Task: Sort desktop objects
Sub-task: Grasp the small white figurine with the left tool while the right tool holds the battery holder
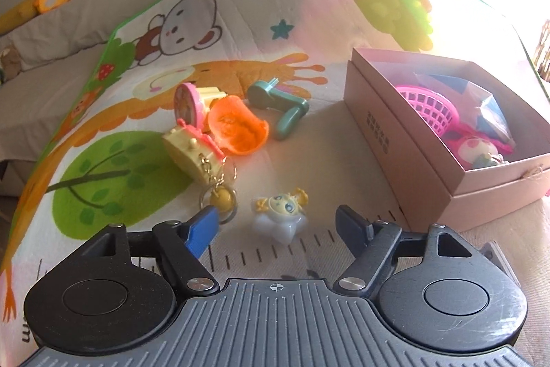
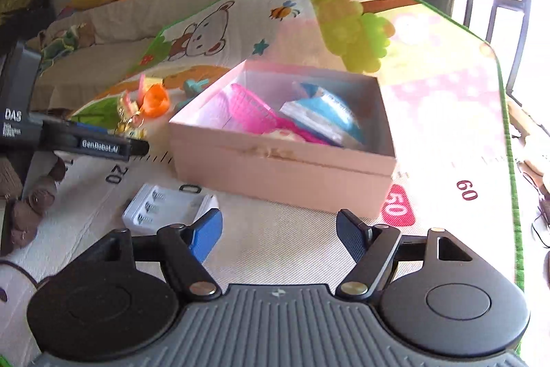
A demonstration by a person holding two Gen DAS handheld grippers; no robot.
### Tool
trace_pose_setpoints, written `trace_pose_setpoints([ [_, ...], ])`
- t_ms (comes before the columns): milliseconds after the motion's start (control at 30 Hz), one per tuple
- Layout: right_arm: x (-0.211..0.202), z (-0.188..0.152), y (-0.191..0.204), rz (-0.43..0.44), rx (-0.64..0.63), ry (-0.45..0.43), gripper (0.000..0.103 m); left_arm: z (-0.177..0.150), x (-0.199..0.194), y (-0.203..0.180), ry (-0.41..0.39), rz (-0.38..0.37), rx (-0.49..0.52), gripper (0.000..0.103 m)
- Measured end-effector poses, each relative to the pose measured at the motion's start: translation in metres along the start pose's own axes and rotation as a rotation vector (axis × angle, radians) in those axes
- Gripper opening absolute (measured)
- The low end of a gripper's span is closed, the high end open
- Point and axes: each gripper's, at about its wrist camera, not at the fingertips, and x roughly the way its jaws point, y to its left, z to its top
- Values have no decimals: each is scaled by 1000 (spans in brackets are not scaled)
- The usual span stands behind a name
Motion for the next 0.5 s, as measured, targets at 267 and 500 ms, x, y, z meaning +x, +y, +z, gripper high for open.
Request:
trace_pose_setpoints([
  [267, 46, 40, -50, -14, 247, -19, 86, -15, -16, 4, -7, -54, 34, 42],
  [500, 88, 46, -46, 4, 290, 42, 88, -52, -60, 17, 13, -153, 45, 42],
])
